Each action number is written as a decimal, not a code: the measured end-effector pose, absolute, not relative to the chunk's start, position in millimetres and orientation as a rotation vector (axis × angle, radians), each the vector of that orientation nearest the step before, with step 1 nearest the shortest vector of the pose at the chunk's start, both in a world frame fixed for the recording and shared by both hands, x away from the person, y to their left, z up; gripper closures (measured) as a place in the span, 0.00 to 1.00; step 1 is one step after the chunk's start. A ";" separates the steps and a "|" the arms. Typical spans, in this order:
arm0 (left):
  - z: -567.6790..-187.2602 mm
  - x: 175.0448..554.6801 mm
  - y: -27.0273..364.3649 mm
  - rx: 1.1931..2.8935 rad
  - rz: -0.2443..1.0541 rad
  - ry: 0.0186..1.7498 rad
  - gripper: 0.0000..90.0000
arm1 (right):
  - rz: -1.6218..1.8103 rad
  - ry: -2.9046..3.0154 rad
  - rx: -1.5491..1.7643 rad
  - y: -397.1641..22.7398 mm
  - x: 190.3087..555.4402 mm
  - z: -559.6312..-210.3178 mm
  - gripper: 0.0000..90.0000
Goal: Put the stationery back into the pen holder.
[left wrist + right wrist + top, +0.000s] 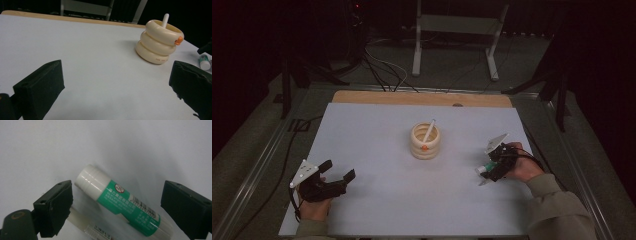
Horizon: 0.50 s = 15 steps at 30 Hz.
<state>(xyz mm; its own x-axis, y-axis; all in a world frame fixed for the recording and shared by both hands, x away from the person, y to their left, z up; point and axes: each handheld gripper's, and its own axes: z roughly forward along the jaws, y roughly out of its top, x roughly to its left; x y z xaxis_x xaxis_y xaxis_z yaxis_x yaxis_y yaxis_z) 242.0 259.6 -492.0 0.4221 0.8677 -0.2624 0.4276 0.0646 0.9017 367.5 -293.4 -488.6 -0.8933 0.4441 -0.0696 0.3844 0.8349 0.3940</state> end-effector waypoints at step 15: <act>-493.0 243.0 258.9 1.551 0.484 1.188 0.00 | 0.625 2.918 0.517 -278.5 376.9 -497.7 0.73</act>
<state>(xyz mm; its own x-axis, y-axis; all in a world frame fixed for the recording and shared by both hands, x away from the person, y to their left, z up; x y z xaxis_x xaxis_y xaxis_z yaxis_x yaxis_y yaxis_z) 243.0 258.9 -493.0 0.4200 0.8667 -0.2692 0.4322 0.0698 0.8991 376.9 -278.5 -497.7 -0.9355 0.3513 -0.0384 0.3048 0.8570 0.4155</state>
